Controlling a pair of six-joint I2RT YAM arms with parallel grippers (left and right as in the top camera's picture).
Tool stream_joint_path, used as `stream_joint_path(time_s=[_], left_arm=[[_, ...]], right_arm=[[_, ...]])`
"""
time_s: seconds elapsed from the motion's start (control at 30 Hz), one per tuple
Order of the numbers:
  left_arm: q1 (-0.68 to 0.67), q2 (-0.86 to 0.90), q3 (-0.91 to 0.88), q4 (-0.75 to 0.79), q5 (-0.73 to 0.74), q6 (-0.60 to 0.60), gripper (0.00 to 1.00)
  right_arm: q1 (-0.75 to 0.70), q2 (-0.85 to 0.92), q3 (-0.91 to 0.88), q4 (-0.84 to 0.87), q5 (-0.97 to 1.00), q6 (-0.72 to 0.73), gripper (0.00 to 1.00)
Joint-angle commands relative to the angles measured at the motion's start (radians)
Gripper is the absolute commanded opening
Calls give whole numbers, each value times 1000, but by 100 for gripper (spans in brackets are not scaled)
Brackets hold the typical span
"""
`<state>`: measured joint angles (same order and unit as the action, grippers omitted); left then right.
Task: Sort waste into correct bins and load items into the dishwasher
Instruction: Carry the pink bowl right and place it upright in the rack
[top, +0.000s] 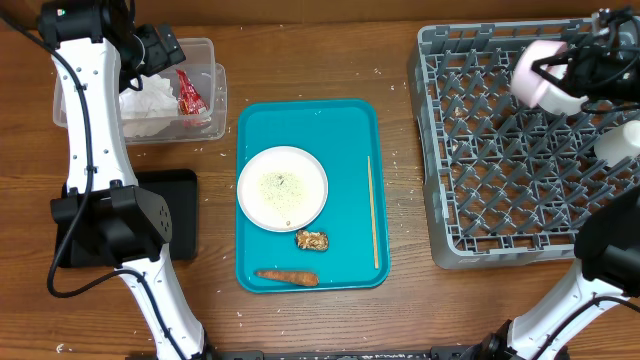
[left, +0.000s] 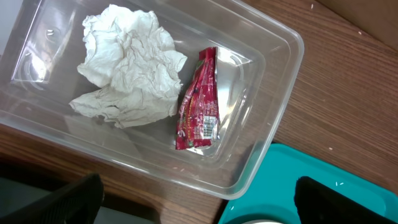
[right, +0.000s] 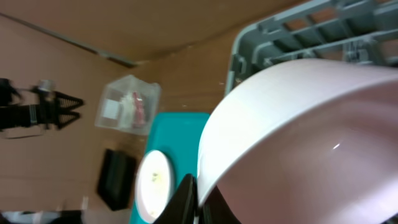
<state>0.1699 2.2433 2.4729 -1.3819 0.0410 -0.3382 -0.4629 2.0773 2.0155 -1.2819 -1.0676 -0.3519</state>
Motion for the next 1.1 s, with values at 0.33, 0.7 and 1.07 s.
stream_joint_path(time_s=[0.33, 0.7, 1.07], left_arm=[[-13, 10, -4, 2, 1, -6, 100], [-13, 10, -4, 2, 1, -6, 100], [-13, 10, -4, 2, 0, -6, 100]], right_arm=[[-26, -5, -270, 259, -18, 47, 4], [-115, -5, -270, 270, 61, 126, 4], [-142, -15, -196, 187, 211, 190, 15]])
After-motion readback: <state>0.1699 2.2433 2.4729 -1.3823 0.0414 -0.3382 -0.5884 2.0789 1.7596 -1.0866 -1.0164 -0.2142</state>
